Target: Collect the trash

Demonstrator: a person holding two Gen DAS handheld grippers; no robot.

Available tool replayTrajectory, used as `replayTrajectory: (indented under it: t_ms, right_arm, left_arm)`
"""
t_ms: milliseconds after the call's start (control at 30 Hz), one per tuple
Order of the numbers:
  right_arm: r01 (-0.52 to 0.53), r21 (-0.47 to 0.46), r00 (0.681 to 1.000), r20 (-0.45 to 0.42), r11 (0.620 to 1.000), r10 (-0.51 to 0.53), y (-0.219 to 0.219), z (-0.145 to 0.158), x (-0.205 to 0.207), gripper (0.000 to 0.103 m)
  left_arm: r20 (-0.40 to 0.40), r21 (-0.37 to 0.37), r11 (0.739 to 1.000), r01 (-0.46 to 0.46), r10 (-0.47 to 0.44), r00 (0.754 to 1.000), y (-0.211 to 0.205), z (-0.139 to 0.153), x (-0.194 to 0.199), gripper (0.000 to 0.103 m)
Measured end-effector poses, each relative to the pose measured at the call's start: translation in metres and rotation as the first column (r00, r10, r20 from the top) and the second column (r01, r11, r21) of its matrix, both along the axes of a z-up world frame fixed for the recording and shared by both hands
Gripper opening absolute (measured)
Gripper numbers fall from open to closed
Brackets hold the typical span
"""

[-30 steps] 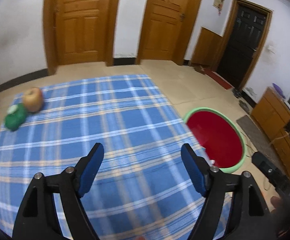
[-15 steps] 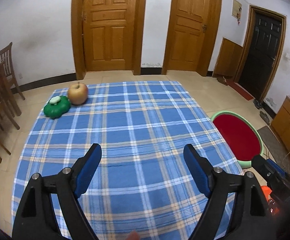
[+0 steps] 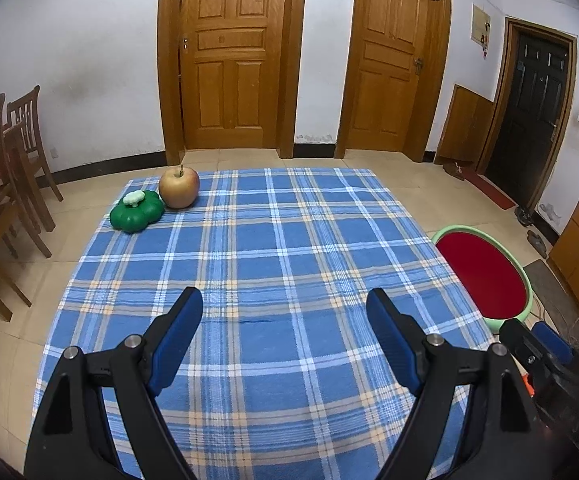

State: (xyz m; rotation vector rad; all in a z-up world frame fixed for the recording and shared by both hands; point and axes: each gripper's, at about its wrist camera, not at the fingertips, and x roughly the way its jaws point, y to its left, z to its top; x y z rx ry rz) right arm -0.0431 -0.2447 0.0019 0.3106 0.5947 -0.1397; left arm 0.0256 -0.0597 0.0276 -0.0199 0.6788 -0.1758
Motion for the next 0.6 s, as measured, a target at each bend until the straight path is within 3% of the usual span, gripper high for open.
replayTrajectory:
  t_ms: [600]
  right_arm:
    - [0.008, -0.011, 1.0, 0.012, 1.0, -0.008, 0.0001, 0.0073, -0.0042, 0.081]
  left_arm:
    - [-0.011, 0.005, 1.0, 0.009, -0.009, 1.0, -0.0028, -0.0004, -0.0002, 0.083]
